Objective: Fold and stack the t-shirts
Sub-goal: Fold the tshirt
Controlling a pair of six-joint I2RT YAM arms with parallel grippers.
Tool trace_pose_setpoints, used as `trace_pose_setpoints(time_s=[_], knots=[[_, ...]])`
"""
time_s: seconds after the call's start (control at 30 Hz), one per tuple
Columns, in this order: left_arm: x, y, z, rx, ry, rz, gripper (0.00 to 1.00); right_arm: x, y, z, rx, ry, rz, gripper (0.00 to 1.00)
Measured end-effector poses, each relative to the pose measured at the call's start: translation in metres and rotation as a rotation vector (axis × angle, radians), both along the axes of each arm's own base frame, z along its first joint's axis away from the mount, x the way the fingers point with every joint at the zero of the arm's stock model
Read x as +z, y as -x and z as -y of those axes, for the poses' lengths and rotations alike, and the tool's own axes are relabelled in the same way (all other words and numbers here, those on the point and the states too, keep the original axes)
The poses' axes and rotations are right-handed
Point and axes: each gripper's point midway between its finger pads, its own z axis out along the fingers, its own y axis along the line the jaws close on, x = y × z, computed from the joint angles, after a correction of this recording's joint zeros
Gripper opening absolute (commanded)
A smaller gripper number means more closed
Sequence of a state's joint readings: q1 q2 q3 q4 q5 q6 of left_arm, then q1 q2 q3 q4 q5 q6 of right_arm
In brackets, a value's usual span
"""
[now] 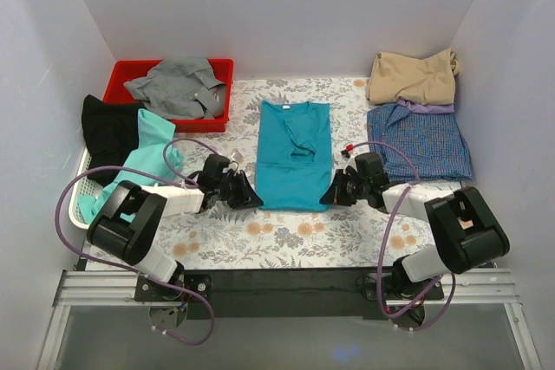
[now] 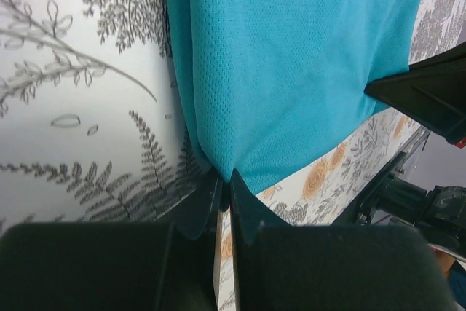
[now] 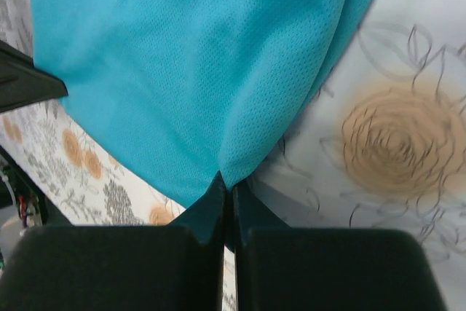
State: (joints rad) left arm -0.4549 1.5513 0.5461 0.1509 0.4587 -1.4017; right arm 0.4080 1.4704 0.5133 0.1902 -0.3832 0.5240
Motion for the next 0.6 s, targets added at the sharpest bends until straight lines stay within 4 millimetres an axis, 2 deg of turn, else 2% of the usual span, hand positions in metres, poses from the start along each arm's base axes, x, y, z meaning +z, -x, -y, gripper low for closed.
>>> trace_pose_setpoints(time_s=[0.13,0.3,0.47,0.6], knots=[[0.009,0.015,-0.007,0.000,-0.005,-0.008,0.00,0.005,0.022,0.003,0.024,-0.029,-0.002,0.01],[0.036,0.035,-0.003,-0.018,0.023,0.004,0.00,0.021,0.045,0.005,0.058,-0.052,0.014,0.01],[0.061,0.069,0.008,-0.060,0.057,0.000,0.00,0.042,0.071,0.011,0.059,-0.074,0.048,0.01],[0.073,0.101,0.008,-0.079,0.075,-0.022,0.00,0.065,0.088,0.015,0.049,-0.117,0.093,0.01]])
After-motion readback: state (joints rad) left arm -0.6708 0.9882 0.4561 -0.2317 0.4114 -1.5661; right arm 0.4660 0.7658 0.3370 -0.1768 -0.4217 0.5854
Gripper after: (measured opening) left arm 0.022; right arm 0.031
